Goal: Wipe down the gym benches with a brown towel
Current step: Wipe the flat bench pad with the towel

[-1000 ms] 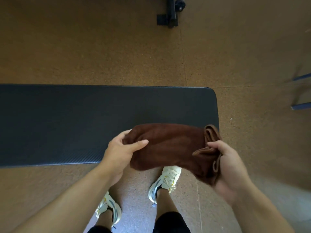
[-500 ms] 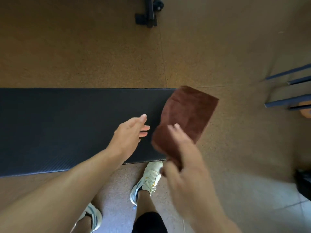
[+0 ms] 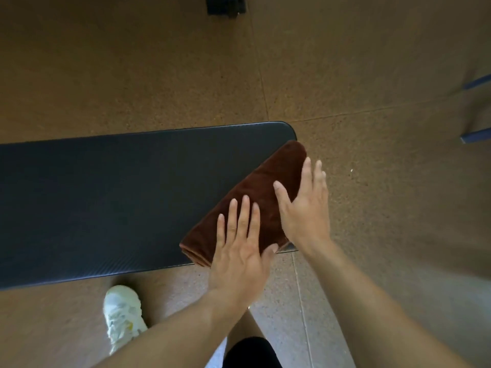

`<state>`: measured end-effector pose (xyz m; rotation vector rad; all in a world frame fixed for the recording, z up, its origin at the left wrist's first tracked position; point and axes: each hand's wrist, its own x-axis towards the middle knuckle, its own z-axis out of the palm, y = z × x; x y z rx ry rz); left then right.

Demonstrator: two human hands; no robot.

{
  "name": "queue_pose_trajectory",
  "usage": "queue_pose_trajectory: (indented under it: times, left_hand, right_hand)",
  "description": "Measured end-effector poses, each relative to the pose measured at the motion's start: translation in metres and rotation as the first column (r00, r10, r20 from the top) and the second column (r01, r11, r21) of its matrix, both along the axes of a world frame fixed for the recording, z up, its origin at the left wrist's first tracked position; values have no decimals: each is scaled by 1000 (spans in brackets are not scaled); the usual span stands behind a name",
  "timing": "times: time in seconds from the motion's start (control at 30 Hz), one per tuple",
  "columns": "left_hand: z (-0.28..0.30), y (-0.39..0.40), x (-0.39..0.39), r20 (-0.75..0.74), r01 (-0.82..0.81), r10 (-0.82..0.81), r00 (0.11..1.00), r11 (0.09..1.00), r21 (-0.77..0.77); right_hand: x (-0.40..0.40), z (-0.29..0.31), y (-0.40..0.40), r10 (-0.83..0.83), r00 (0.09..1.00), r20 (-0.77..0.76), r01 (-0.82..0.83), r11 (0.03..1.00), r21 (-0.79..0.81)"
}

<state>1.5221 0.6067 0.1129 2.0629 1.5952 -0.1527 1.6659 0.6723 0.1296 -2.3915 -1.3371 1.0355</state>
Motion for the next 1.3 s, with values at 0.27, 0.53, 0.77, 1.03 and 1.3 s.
queue_pose_trajectory:
  times: [0.27, 0.53, 0.77, 1.03, 1.3]
  left_hand:
    - [-14, -6, 1, -81, 16, -13, 997, 999, 39]
    - [-8, 16, -103, 20, -206, 205, 979, 978, 37]
    - [4, 24, -278, -72, -178, 175, 982, 983, -44]
    - [17, 65, -306, -108, -115, 91, 990, 963, -243]
    - [11, 137, -202, -110, 275, -309, 945, 929, -248]
  right_hand:
    - [-23, -32, -1, 196, 926, 322, -223, 974, 48]
    - [-147, -28, 32, 404, 866, 294, -432, 901, 33]
    - [-318, -25, 35, 537, 814, 219, -555, 832, 22]
    - [-323, -30, 56, 591, 766, 254, -620, 783, 49]
    - [-195, -34, 83, 383, 863, 330, -424, 903, 61]
